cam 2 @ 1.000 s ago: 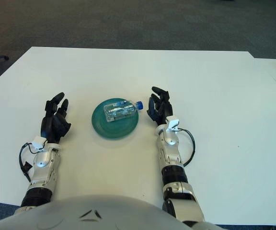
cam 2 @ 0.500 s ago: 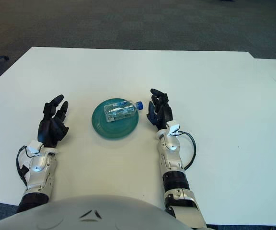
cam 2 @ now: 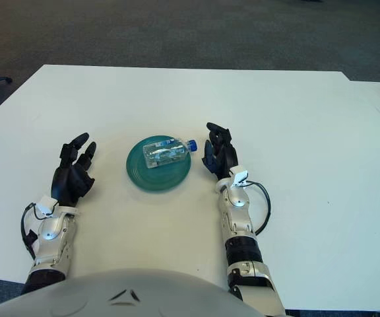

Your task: Put the bottle into the plate.

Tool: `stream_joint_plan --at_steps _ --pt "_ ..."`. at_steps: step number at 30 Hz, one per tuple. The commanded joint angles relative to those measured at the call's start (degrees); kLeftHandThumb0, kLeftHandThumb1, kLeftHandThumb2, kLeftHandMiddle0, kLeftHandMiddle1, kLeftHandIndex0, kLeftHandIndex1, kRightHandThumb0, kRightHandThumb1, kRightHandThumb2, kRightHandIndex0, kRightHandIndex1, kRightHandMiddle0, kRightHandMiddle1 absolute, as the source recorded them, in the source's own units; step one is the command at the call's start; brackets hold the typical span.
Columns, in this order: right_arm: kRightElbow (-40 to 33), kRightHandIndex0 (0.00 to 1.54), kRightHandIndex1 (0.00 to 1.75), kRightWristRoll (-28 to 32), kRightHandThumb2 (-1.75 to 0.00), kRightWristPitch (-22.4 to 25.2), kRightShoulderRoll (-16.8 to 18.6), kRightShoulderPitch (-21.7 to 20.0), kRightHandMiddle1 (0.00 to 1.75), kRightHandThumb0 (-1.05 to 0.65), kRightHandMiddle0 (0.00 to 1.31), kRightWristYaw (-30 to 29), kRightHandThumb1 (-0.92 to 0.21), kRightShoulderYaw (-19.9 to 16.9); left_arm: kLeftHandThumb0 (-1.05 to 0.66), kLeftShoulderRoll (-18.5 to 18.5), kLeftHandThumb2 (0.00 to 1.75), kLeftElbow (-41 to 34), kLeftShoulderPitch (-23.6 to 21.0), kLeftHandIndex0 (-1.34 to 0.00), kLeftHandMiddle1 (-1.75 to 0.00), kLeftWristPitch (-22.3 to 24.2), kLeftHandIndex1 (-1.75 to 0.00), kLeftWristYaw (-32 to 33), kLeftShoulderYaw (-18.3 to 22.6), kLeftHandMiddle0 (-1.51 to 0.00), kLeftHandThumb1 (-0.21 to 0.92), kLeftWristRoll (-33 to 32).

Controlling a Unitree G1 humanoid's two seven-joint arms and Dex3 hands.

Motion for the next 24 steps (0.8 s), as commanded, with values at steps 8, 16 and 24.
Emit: stream_joint_plan --at_steps 8,16,24 --pt "6.27 0.61 0.24 1.32 -0.72 1.26 -0.89 -0.03 0.89 -0.56 0.11 1.56 -0.92 -2.00 -0.83 -1.11 0.97 2.00 5.22 -0.04 -0.04 2.05 -0.92 1.34 -0.79 -0.45 0.92 2.23" --pt "6.87 0.68 0.30 0.83 -0.69 0.35 -0.55 -0.28 0.92 -0.60 0.15 1.25 -0.92 -2.28 -0.84 -1.42 0.97 1.60 5.23 -0.05 -0.03 2.20 -0.92 1.60 -0.85 -0.45 0.92 1.99" --pt "7.15 0.68 0.32 0.54 -0.67 -0.01 -0.71 -0.26 0.92 -0.59 0.14 1.15 -0.92 -2.29 -0.85 -1.47 0.98 1.86 5.12 -0.05 -0.03 1.28 -0.92 1.49 -0.81 -0.44 0.92 2.02"
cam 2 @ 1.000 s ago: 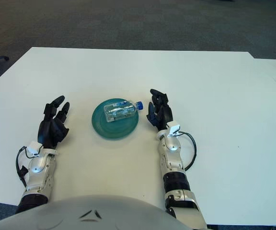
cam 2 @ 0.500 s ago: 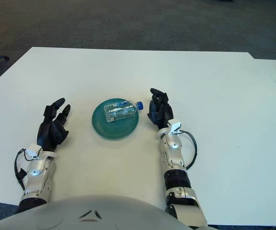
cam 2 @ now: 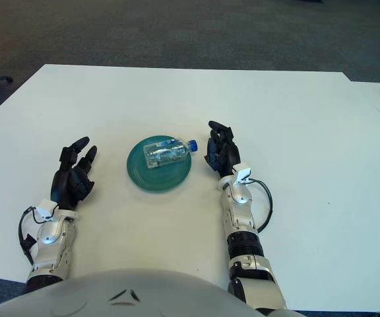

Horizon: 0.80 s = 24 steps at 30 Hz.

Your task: Put the bottle into the plate.

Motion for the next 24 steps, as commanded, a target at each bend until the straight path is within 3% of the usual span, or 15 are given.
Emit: stream_joint_plan --at_steps 1,24 --pt "2.80 0.68 0.32 0.39 -0.67 2.13 -0.02 1.89 0.92 -0.59 0.14 -0.47 -0.92 -0.52 -0.85 -0.58 0.98 3.61 3.47 -0.05 -0.03 -0.41 -0.92 0.43 -0.42 -0.44 0.92 1.42" --pt "3.04 0.60 0.32 -0.34 -0.66 0.31 0.64 2.48 0.91 -0.52 0.13 -1.37 -0.92 -0.14 -0.86 -0.44 0.99 3.11 3.68 -0.04 -0.02 1.07 -0.91 1.05 -0.30 -0.45 0.92 1.74"
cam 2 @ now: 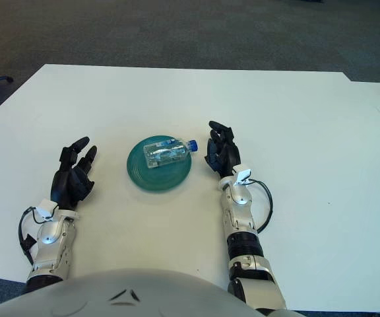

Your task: Put the bottle into the plate.

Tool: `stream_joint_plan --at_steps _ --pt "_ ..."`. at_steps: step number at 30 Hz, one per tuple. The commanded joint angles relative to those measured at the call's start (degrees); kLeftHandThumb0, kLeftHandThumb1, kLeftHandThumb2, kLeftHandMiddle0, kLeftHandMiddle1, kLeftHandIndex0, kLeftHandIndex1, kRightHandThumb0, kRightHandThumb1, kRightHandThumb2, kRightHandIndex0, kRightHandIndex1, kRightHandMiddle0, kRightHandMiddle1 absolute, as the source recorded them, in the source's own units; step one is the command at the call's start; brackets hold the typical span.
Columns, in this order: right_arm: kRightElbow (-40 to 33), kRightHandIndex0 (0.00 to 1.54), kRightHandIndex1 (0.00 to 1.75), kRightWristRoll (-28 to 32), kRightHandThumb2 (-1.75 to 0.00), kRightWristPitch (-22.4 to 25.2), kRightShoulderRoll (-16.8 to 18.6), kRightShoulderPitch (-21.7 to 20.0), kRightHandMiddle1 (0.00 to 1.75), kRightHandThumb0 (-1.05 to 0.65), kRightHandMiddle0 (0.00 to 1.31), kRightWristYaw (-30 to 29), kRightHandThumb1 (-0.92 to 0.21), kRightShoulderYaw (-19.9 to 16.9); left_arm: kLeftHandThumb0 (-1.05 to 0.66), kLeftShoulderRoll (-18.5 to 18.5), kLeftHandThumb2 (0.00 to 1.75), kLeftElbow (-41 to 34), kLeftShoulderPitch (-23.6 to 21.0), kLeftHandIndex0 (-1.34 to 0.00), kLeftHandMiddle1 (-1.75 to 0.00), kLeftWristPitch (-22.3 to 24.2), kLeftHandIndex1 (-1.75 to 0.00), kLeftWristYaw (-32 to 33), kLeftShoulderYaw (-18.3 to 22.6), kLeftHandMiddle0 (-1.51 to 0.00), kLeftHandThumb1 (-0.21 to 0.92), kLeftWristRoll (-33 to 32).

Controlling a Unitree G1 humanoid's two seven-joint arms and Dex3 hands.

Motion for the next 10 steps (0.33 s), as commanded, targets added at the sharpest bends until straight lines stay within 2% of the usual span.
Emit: stream_joint_plan --at_steps 1,10 --pt "2.45 0.60 0.32 -0.18 -0.66 1.72 0.48 2.35 0.91 -0.52 0.13 -1.05 -0.92 -0.11 -0.86 -0.43 0.99 3.11 3.68 -0.04 -0.02 1.02 -0.91 0.80 -0.29 -0.45 0.92 1.58" --pt "2.72 0.59 0.32 -0.54 -0.68 0.89 0.57 2.33 0.92 -0.52 0.15 -1.32 -0.92 0.12 -0.85 -0.40 0.98 2.93 3.42 -0.03 -0.02 1.99 -0.91 0.88 -0.27 -0.44 0.92 1.23"
